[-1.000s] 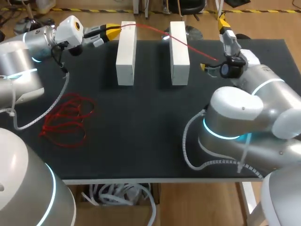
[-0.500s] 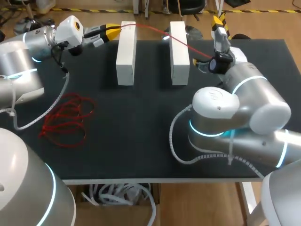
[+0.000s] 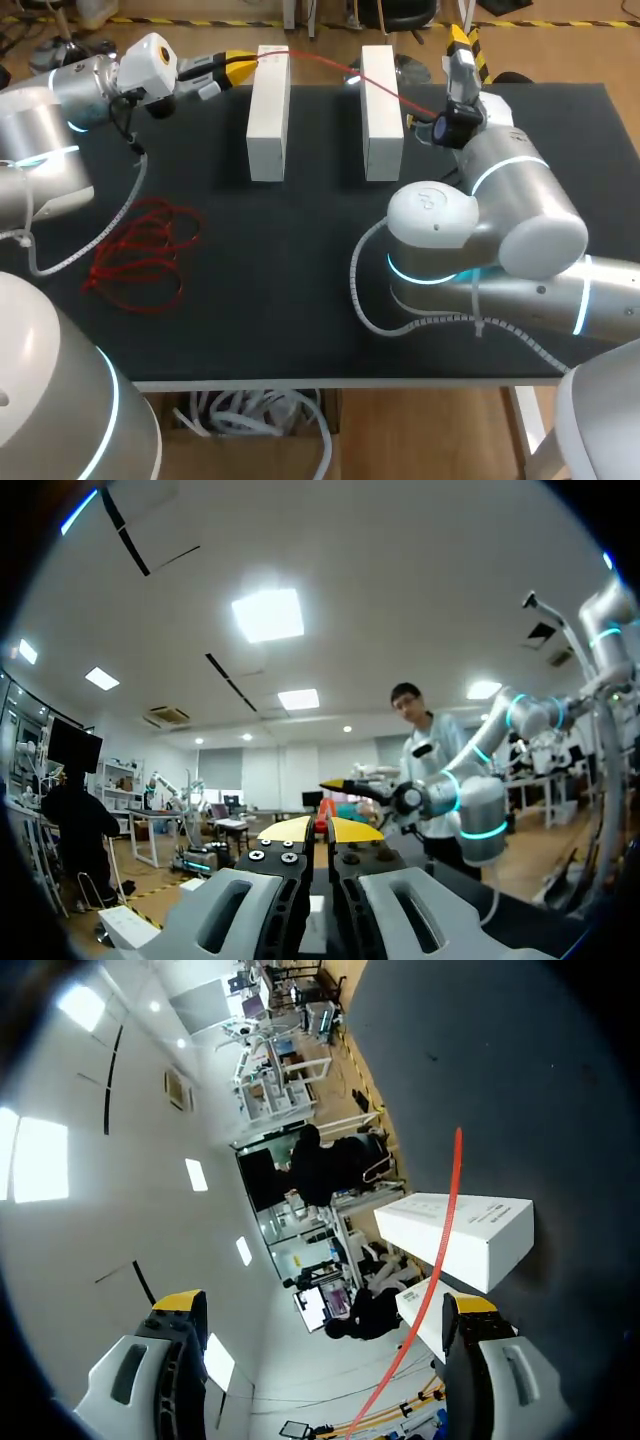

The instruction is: Grab the tape and strap the tape.

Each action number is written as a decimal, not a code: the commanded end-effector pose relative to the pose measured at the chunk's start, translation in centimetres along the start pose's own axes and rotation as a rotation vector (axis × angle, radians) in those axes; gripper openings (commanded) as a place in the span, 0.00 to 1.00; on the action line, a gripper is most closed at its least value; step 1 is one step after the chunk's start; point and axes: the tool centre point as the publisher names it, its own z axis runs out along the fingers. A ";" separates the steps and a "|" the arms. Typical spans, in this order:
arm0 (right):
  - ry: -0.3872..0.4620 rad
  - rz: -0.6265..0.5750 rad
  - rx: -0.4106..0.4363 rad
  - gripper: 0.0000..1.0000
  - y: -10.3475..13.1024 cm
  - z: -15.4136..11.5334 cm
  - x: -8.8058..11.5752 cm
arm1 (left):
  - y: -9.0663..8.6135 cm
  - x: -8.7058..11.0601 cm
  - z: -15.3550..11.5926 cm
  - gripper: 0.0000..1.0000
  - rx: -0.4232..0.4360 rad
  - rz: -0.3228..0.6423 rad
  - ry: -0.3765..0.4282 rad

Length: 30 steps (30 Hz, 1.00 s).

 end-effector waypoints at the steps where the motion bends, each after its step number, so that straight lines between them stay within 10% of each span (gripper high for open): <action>1: 0.002 0.000 -0.029 1.00 -0.1 0.3 0.1 | 0.0 0.1 0.0 0.00 -0.001 0.002 -0.003; 25: 0.093 -0.007 -0.019 1.00 0.4 -0.2 2.9 | 0.0 0.1 0.0 0.00 -0.001 0.002 -0.003; 30: 0.103 -0.004 -0.022 0.71 0.5 -0.3 3.2 | 0.0 0.1 0.0 0.00 -0.001 0.002 -0.003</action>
